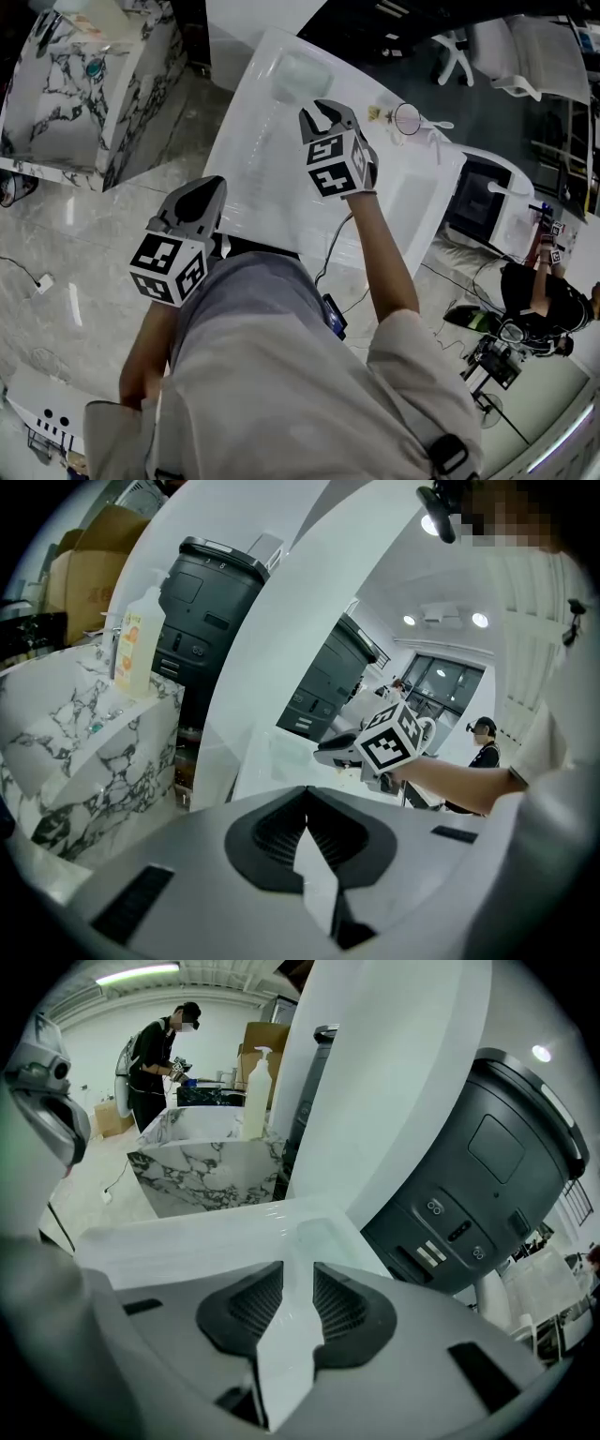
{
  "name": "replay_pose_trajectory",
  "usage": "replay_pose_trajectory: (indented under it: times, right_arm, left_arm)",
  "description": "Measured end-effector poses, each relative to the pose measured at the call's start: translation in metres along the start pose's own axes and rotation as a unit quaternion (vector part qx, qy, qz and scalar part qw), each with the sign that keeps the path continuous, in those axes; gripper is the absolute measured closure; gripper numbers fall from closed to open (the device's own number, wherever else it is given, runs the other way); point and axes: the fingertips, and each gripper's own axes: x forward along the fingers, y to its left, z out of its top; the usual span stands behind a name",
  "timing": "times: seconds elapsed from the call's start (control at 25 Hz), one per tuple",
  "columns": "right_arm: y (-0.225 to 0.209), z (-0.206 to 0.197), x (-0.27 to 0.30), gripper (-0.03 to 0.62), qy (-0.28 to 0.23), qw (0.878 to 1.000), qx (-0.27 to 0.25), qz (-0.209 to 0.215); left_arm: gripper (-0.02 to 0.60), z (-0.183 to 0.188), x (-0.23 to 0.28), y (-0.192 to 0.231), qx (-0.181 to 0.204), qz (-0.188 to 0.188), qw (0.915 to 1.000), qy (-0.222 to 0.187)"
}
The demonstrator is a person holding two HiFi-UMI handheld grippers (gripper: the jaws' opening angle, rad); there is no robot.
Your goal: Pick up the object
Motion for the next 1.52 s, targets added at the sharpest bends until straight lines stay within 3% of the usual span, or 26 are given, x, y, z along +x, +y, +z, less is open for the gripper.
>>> replay_pose_trajectory:
  times: [0.2, 0.8, 1.52]
  right_arm:
    - [-0.007, -0.003, 0.020, 0.461, 0.010, 1.000, -0.022, -0.001]
    - [-0.010, -0.009, 0.062, 0.459, 0.029, 0.997, -0.070, 0.012]
    - [-0.012, -0.019, 0.105, 0.453, 0.074, 0.983, -0.170, -0.001]
  left_arm:
    - [0.575, -0.001, 0.002, 0.004, -0.008, 0.009, 0.9999, 0.002]
    - [0.575, -0.006, 0.016, 0.002, -0.018, 0.021, 0.9996, 0.010]
    - [0.575, -0.019, 0.018, 0.012, -0.024, 0.040, 0.9987, 0.022]
